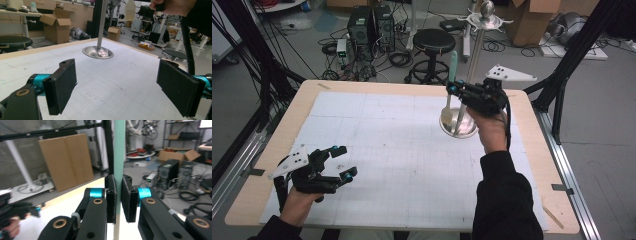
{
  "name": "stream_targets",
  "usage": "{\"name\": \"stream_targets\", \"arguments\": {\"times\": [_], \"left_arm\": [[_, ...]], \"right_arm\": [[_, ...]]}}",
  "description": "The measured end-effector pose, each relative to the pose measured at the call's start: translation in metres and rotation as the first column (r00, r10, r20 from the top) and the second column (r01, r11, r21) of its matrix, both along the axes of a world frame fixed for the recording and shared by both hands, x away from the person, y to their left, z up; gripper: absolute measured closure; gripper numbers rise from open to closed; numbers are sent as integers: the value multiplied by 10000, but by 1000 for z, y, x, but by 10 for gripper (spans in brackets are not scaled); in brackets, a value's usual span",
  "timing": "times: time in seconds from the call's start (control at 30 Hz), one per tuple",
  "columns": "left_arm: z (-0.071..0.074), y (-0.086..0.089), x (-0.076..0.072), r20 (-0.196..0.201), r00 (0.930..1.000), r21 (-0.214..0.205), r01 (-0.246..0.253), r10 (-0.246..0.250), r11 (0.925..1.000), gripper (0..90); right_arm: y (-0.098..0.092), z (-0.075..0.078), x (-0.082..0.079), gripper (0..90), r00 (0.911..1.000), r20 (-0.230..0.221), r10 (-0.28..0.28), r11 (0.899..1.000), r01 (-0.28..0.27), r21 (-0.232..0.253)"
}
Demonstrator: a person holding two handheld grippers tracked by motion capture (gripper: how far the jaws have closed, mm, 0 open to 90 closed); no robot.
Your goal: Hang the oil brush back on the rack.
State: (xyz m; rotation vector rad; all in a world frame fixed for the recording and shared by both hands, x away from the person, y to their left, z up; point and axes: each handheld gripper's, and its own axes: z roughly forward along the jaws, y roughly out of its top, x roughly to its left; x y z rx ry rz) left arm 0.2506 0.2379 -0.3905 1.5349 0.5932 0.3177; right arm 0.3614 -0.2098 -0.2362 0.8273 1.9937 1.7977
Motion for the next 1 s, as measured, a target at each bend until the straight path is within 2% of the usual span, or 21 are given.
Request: {"name": "stream_targets", "arguments": {"times": [0.03, 0.17, 0.3, 0.57, 1.0], "left_arm": [[0, 0, 0, 4, 10000, -15, -1, 1, 10000, 166], [0, 0, 0, 3, 10000, -34, -3, 3, 10000, 166], [0, 1, 0, -27, 10000, -33, 10, -10, 10000, 166], [0, 3, 1, -29, 10000, -115, -56, 56, 9999, 167], [0, 5, 2, -33, 9999, -214, -114, 113, 9997, 168]], "right_arm": [[-4, 5, 4, 831, 9999, 3, -168, 9999, 168, 0], [-13, 15, 15, 831, 9999, -54, -155, 9994, 157, 303], [-16, 20, 22, 831, 9995, -139, -285, 9993, 288, 230], [-24, 20, 38, 830, 9979, -381, -528, 9977, 543, 412], [-31, 20, 48, 830, 9947, -529, -880, 9939, 912, 623]]}}
